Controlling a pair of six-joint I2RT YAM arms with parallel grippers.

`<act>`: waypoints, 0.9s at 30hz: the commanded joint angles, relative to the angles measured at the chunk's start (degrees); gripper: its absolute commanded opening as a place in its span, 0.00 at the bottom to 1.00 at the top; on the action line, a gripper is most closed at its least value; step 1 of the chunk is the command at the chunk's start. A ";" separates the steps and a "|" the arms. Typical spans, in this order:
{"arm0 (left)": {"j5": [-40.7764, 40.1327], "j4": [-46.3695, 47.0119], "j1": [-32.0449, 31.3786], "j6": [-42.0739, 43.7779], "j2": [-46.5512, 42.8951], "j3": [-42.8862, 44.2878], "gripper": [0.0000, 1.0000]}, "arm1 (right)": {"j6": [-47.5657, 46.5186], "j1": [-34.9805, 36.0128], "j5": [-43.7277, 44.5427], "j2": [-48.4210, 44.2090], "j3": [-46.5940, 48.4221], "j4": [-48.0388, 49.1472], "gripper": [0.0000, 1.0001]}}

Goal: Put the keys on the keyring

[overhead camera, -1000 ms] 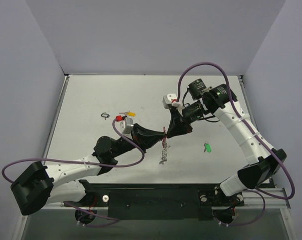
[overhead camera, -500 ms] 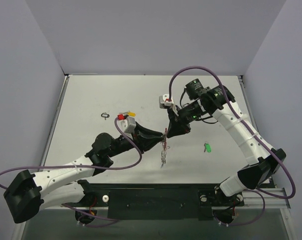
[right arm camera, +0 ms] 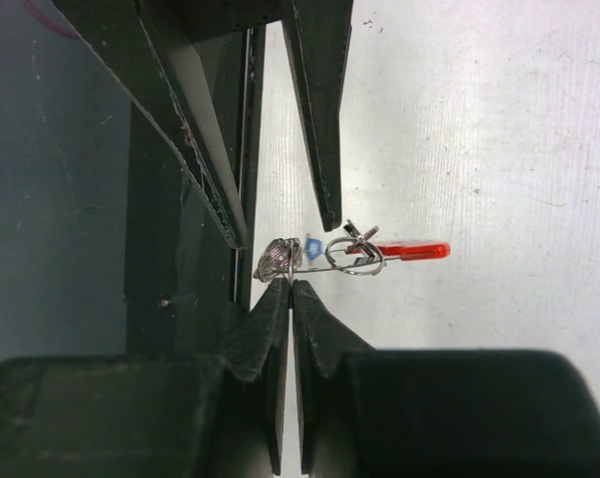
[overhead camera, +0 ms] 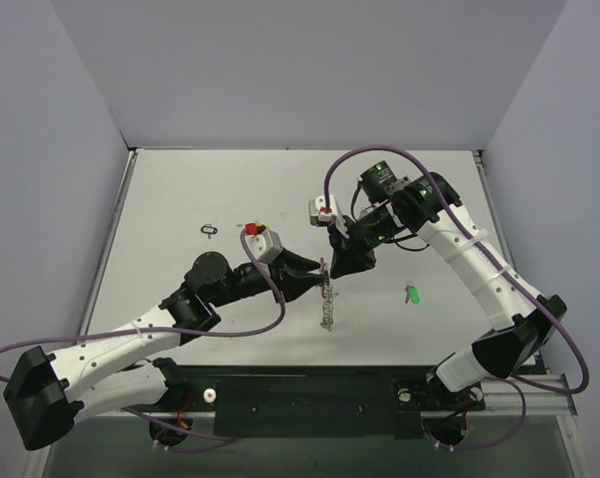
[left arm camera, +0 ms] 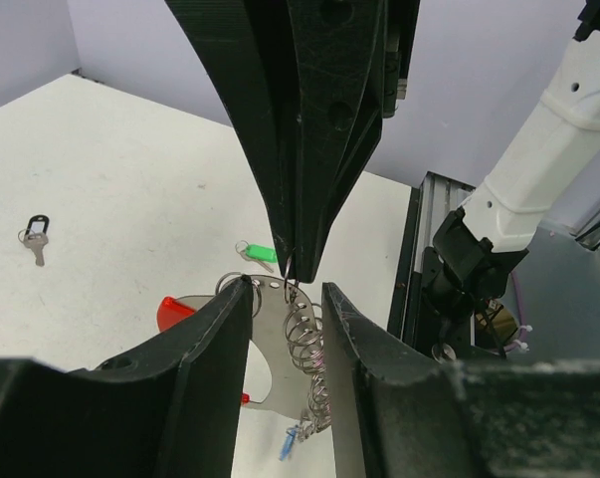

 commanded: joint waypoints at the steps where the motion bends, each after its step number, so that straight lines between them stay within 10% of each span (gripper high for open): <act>1: 1.79 -0.97 0.31 1.91 1.71 3.24 0.43 | -0.75 0.44 -0.77 -0.94 0.91 -1.97 0.00; 27: 3.54 4.74 0.49 -0.20 3.30 2.80 0.28 | -1.19 0.52 -1.21 -0.50 1.00 -2.50 0.00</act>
